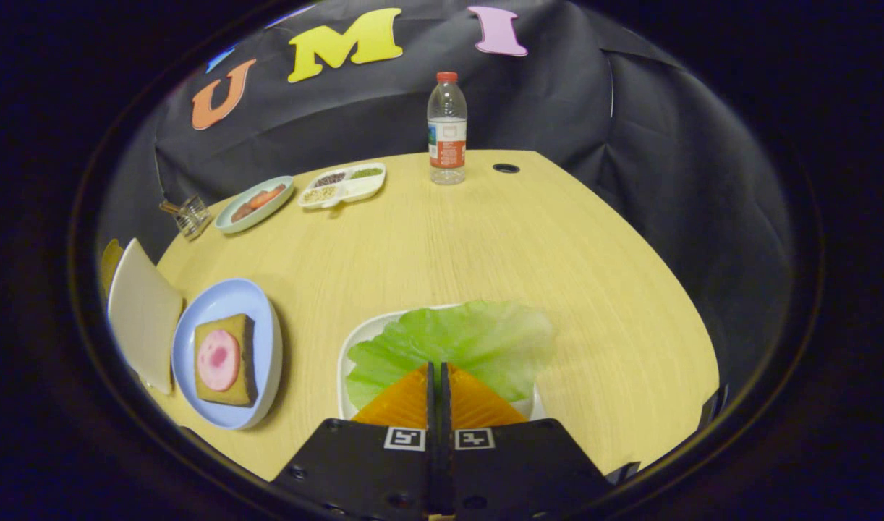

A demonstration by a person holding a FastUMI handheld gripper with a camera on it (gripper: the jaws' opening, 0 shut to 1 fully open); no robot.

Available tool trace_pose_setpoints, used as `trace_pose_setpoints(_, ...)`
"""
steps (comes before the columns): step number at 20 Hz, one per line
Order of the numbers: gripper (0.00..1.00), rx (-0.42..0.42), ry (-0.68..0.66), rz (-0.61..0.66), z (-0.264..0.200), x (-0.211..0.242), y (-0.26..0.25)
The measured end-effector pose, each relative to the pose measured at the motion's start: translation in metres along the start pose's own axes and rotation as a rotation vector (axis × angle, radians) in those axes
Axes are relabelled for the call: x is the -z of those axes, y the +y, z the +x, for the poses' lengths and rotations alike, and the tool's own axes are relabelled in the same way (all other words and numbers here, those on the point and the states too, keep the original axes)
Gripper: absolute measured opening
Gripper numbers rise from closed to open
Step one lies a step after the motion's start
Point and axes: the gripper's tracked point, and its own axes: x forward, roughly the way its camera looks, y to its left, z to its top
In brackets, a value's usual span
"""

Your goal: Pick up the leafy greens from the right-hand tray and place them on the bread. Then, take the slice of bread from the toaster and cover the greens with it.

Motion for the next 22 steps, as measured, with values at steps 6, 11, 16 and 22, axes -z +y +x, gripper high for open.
trace_pose_setpoints(6, 0.00, -0.018, -0.067, 0.005, -0.041, -0.014, 0.014)
trace_pose_setpoints(11, 0.00, 0.005, -0.022, 0.005, -0.033, 0.007, 0.015)
trace_pose_setpoints(16, 0.08, 0.035, 0.065, 0.037, -0.014, 0.025, 0.003)
trace_pose_setpoints(22, 0.31, 0.035, 0.157, -0.013, -0.005, 0.036, 0.008)
